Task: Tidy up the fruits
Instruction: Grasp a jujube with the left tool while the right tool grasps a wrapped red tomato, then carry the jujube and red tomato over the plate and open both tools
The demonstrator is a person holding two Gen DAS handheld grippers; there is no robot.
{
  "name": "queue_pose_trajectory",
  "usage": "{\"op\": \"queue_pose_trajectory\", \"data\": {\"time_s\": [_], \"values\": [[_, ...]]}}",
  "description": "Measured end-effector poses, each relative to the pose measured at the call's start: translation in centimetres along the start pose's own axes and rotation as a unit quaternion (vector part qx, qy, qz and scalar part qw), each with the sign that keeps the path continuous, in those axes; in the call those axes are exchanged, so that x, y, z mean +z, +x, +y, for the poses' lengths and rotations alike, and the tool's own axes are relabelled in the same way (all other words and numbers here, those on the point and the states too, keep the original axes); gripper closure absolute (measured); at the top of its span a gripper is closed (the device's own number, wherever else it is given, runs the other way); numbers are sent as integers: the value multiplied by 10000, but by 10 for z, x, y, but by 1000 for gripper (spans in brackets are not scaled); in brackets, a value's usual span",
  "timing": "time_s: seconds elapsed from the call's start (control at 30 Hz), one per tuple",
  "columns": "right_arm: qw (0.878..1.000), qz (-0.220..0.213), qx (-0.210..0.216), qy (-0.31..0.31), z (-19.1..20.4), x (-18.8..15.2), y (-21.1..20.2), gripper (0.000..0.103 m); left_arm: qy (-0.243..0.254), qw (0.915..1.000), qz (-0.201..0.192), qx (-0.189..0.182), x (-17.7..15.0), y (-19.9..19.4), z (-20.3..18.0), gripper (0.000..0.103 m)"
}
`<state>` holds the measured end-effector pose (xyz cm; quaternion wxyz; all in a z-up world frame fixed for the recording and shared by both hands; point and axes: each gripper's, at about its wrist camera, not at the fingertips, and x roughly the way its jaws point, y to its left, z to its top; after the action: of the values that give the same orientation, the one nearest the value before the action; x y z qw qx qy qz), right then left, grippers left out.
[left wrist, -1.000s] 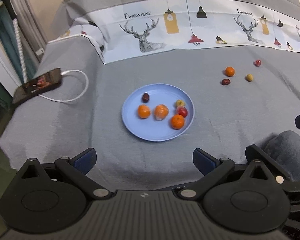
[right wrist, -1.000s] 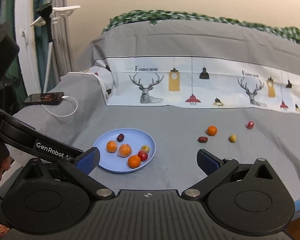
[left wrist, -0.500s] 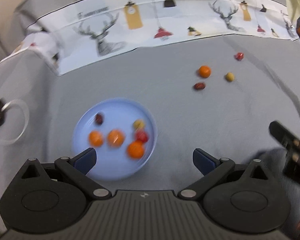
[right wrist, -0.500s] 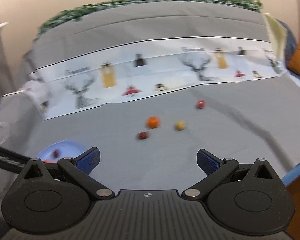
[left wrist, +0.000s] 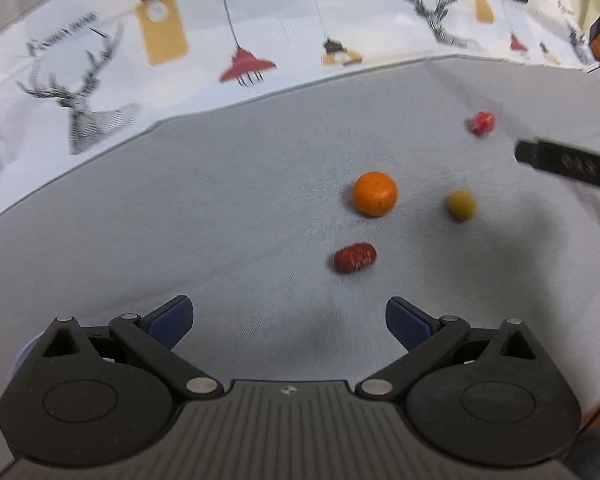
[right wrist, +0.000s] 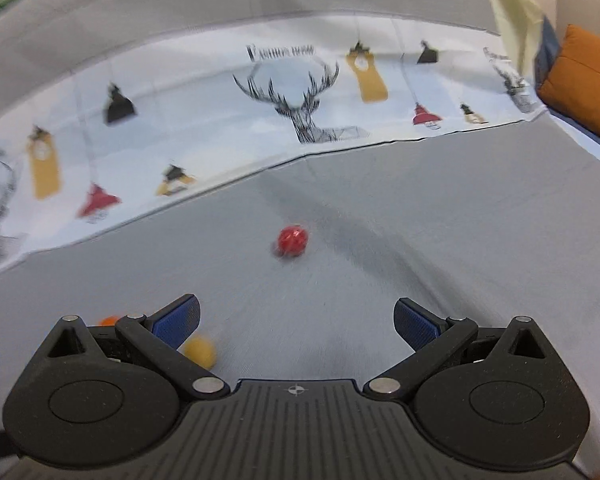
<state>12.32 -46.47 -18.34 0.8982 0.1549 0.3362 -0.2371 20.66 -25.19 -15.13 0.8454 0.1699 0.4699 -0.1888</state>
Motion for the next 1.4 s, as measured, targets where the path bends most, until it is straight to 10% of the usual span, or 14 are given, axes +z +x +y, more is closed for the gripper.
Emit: {"op": "queue_pose_trajectory", "data": {"time_s": [0.27, 0.47, 0.53, 0.57, 0.6, 0.73, 1.07, 1.4], "values": [[9990, 221, -281, -261, 9, 15, 128, 1, 184, 9997, 150, 18, 24, 72, -10, 0], [9981, -169, -242, -534, 14, 13, 146, 1, 137, 9997, -19, -178, 19, 72, -3, 2], [9977, -184, -223, -606, 13, 13, 144, 11, 137, 9989, -13, -448, 19, 65, -3, 31], [9972, -260, -160, -687, 15, 12, 141, 48, 258, 9983, -54, -513, 18, 57, -6, 69], [9961, -355, -115, -804, 19, 11, 135, 70, 393, 9976, -12, -562, 18, 53, -9, 80], [9971, -91, -125, -739, 26, 12, 123, 72, 336, 9963, -132, -784, 15, 30, -9, 80], [9951, -782, 418, -444, 23, 26, -17, 72, 122, 9941, -826, -686, -13, -97, 21, 80], [9761, -905, 1873, -631, 70, -33, -225, 72, -456, 9963, -690, 227, -129, -232, 93, 80]]}}
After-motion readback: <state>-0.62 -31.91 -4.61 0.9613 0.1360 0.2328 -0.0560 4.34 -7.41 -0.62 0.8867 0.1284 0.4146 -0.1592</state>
